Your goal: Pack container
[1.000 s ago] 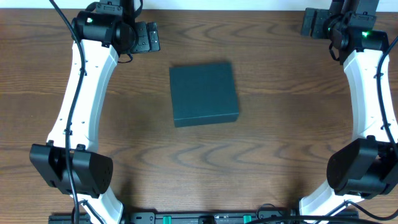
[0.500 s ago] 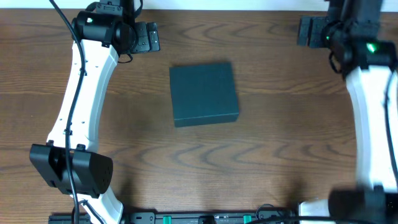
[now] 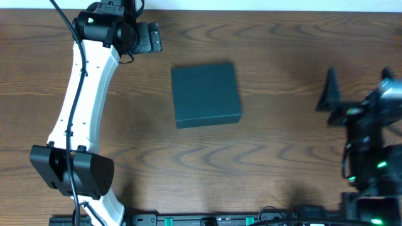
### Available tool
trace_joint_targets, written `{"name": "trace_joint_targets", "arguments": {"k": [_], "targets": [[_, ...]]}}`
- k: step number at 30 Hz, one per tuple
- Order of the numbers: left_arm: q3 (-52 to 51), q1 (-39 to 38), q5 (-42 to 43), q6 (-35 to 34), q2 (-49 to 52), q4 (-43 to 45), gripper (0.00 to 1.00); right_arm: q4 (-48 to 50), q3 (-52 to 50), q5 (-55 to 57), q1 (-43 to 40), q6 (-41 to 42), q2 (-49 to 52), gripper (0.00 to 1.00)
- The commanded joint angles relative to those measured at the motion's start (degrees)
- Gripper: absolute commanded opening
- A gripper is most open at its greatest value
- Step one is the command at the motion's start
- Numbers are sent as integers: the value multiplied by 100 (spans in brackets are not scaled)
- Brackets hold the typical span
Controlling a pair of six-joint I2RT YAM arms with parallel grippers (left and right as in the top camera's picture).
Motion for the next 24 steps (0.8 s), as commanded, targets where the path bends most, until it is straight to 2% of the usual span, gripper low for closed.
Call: {"name": "trace_joint_targets", "arguments": {"k": [1,5,10,24], "targets": [[42,20,-46,55,20,-15,99,568,-1200,39,42,407,-761,99],[42,20,-46,55,20,-15,99,1204,-2529,39,42,857,-1703,99],[42,20,-46,55,20,-15,98,1626,-3438,35,42,885,-2367,99],[42,20,-46,55,20,-15,99,1600,-4133,-350,42,461,-2573,99]]}}
